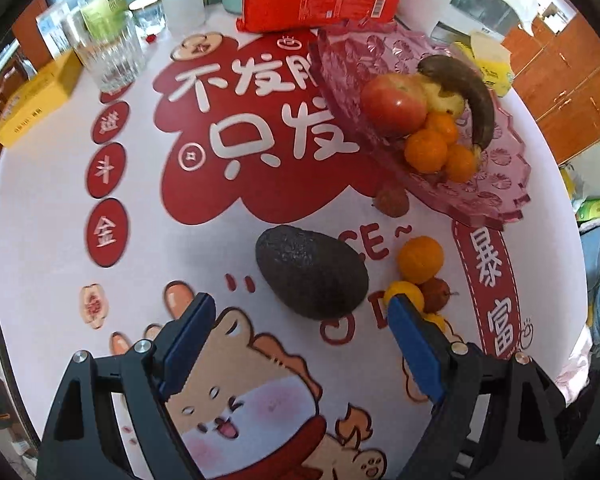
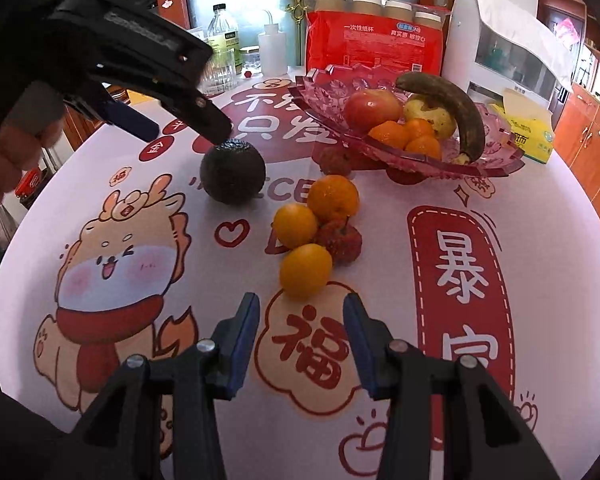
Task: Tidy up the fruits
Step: 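Grasp the dark avocado with the left tool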
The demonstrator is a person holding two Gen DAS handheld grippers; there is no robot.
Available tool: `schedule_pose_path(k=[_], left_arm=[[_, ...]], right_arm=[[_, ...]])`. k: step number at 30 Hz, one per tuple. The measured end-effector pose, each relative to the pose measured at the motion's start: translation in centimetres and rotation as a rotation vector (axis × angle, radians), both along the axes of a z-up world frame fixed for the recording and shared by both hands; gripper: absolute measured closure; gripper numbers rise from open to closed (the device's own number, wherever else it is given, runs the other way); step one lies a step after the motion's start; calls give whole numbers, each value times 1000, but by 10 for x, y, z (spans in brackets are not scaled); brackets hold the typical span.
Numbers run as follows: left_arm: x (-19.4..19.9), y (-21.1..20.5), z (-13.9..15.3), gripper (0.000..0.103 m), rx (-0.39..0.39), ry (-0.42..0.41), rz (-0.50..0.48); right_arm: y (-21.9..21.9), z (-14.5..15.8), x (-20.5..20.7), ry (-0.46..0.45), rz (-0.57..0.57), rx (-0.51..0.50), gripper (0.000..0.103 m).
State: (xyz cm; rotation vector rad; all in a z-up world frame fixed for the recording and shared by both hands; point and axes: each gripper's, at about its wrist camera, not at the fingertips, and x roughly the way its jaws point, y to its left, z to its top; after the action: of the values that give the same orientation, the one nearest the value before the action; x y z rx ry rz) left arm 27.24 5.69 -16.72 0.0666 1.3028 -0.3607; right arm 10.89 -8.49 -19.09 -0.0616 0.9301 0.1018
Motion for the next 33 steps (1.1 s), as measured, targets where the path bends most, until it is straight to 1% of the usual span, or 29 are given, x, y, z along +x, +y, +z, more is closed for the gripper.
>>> schedule_pose_path(k=[3,4,6,8,11,14,21,24,25,31,33], left_arm=[[8,0,-19,16,9,13,22],[10,0,-22,14,1,14,23],[14,1,-27,13,-45,18,35],[16,1,-30,13,-71,12,45],[19,0,-33,13,-100,-6,60],[22,0,-38,13,-126,-3,74],[27,-1,-49,13,-173,40,87],[27,-2,-56,13,-202,79,92],[26,-2,-58,13,-207,91,96],[23,-9,-59,14,-168,73,79],[23,-9,-59,17,-169,70,83]], right_arm=[[1,-7,6,13,1,-9,59],[2,-9,7,16,2,-14,59],[3,-12,11,14,10,-29,59],[5,-15,14,14,13,-38,59],[6,-20,17,17,17,-46,59],[7,-23,19,18,15,-53,59],[3,-27,23,14,-5,-55,59],[3,-27,24,10,-1,-52,59],[3,-27,25,10,0,-48,59],[0,-28,28,7,18,-25,59],[1,-28,29,7,27,-25,59]])
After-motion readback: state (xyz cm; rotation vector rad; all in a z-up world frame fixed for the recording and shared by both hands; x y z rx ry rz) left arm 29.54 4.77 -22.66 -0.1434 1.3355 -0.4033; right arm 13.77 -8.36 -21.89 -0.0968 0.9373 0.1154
